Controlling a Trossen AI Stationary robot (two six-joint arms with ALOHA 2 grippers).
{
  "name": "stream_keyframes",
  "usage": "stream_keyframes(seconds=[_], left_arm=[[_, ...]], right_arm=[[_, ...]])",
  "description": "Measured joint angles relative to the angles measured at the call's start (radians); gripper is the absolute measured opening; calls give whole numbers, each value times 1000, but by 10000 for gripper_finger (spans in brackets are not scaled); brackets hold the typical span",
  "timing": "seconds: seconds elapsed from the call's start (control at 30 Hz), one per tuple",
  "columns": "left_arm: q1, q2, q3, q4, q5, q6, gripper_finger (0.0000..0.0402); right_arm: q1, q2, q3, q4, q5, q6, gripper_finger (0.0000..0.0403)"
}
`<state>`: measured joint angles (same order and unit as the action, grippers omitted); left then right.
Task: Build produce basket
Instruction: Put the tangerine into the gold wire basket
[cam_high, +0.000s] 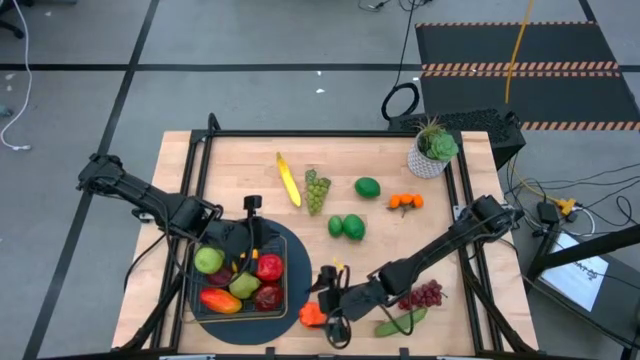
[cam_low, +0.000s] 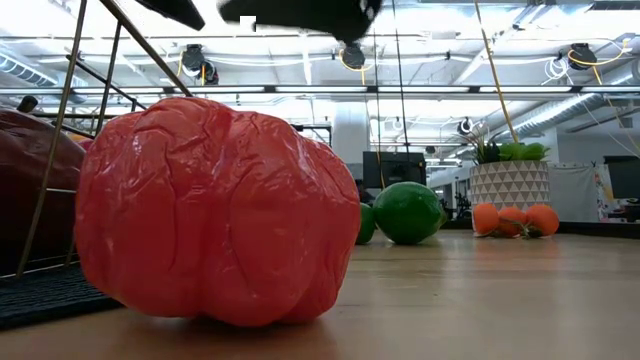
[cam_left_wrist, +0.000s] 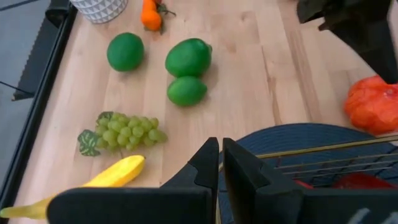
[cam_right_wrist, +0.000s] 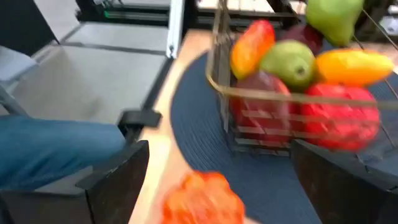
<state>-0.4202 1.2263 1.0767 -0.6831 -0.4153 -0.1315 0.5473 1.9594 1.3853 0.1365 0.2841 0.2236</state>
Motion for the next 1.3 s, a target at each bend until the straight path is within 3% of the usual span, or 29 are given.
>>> stream_keyframes(seconds=[0.2,0.77,1.3], left_arm=[[-1,0,0,0,19,-1,26],[-1,0,0,0,18,-40,26],[-1,0,0,-2,23,-57,26]], right_arm=[[22,7,20,-60,1,83,399],[81,28,20,-73,77,113,400],[10,155,19,-31,-63,139,400]])
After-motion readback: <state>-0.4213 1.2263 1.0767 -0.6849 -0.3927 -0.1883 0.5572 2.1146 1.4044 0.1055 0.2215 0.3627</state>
